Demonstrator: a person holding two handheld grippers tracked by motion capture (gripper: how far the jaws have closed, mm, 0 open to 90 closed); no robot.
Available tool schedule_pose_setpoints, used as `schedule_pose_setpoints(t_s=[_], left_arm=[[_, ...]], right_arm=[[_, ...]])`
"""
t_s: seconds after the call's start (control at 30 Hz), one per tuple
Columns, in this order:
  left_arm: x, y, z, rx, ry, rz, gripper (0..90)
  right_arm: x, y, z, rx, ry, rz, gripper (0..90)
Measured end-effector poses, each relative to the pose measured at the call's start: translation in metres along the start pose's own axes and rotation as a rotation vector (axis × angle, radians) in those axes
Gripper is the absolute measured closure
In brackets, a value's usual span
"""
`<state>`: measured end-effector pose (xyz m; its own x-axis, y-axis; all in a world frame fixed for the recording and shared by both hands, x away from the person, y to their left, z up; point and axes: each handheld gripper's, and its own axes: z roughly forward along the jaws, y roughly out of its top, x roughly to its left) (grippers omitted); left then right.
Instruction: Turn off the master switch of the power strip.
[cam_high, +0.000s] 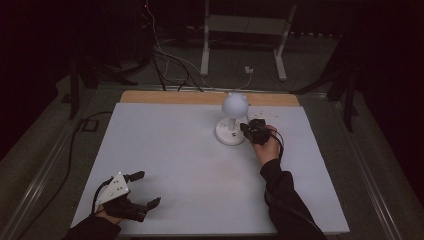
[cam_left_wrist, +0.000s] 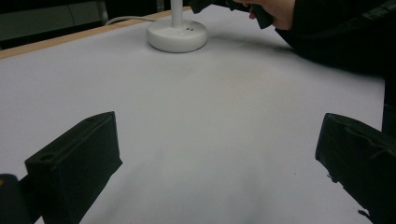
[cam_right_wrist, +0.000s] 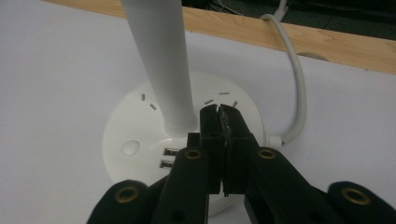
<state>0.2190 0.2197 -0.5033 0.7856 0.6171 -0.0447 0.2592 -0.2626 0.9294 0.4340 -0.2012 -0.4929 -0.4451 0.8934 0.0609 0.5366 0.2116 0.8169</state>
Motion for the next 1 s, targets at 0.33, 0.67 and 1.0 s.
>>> schedule_pose_setpoints(t_s=[0.33,0.67,1.0], left_arm=[[0.0,0.0,0.001,0.002,0.003,0.002,0.4],[0.0,0.0,0.0,0.003,0.003,0.002,0.5],[0.0,0.0,0.001,0.002,0.002,-0.001,0.5]], right_arm=[[-0.003,0.005,-0.014,-0.015,0.016,-0.015,78.6],[-0.001,0.006,-0.018,-0.037,0.083,-0.008,47.3],[-0.002,0.0,-0.031,-0.073,0.208,0.011,13.6]])
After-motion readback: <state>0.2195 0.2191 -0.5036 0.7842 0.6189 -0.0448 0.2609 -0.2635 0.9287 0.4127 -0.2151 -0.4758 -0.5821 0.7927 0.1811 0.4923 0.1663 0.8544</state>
